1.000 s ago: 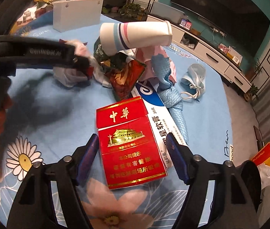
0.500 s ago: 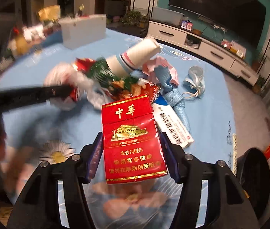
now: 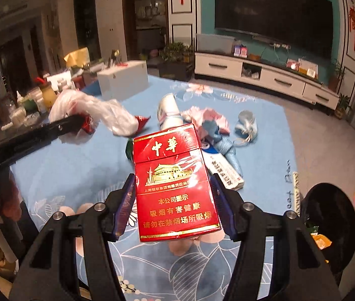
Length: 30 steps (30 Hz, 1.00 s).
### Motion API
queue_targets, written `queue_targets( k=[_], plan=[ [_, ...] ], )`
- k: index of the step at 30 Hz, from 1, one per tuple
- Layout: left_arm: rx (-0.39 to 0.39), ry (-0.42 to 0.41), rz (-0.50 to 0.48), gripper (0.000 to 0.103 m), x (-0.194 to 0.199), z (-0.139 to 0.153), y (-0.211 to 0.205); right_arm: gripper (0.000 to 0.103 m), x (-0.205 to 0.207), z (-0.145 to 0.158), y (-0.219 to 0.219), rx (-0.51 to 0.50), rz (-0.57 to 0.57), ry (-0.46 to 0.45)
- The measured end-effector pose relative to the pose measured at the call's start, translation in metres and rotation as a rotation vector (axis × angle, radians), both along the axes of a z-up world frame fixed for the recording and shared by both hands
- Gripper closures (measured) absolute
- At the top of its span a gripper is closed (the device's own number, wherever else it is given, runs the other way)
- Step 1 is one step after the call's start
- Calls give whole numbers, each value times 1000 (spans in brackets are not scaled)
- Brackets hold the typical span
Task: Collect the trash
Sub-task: 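Lift the red cigarette box with the right tool while the left tool grasps the white plastic bag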
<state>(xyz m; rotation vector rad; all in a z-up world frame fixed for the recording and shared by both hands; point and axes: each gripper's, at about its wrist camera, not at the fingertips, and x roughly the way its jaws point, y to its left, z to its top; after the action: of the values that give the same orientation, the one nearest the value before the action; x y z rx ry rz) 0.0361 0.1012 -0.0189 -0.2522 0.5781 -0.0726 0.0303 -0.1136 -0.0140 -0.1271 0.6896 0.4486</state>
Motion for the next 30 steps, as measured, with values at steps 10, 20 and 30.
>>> queue_targets(
  k=[10, 20, 30],
  plan=[
    [2, -32, -73, 80, -23, 14, -20, 44, -20, 22, -20, 17, -36, -61],
    [31, -64, -144, 80, -32, 25, -47, 44, -24, 27, -46, 32, -101, -74],
    [49, -48, -216, 80, -28, 22, -74, 44, -24, 23, -64, 40, -148, -74]
  ],
)
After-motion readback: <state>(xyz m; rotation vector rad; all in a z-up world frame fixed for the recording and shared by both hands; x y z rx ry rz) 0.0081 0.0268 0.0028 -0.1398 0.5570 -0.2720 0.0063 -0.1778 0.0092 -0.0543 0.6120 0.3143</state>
